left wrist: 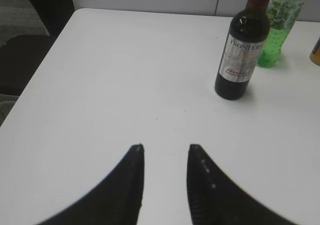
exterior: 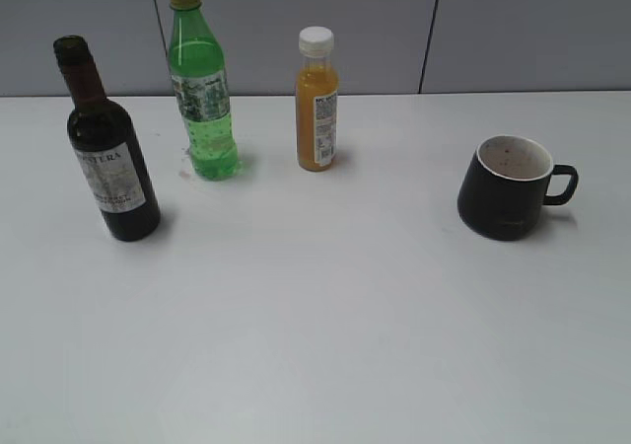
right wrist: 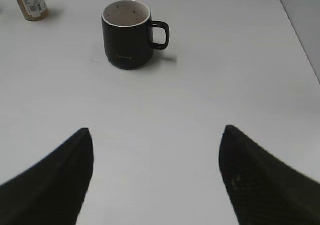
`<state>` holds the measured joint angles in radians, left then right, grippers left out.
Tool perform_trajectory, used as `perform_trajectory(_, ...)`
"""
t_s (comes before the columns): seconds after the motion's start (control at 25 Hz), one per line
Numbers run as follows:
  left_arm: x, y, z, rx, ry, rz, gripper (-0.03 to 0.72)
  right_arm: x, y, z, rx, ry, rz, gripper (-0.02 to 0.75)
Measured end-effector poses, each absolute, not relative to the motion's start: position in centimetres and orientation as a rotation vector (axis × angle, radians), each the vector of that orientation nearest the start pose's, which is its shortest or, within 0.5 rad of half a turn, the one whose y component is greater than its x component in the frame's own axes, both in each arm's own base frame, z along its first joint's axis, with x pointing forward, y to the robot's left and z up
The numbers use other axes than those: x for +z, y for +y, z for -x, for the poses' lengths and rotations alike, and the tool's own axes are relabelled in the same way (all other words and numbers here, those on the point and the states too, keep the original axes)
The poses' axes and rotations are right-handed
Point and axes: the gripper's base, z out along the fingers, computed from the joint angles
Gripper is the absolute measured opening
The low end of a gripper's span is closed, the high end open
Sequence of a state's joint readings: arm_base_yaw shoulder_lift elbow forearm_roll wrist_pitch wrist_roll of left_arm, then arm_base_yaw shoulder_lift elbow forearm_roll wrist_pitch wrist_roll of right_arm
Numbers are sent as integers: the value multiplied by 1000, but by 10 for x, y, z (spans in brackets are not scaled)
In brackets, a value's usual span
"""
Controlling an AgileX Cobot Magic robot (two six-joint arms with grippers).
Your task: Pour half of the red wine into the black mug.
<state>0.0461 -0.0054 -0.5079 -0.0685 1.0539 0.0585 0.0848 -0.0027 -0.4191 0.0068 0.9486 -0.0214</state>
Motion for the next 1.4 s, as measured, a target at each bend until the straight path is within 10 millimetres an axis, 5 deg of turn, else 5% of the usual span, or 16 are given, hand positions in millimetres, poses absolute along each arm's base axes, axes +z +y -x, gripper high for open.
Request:
perform_trajectory(0.76, 280, -6, 6, -16, 2022, -16, 224, 263, 1, -8, 49, 2007, 105, 594)
perform_trajectory(0.96, 280, -6, 6, -16, 2022, -16, 224, 263, 1, -8, 49, 2007, 105, 659)
perform_trajectory(1.4, 280, -6, 6, -16, 2022, -16, 224, 263, 1, -8, 49, 2007, 105, 668)
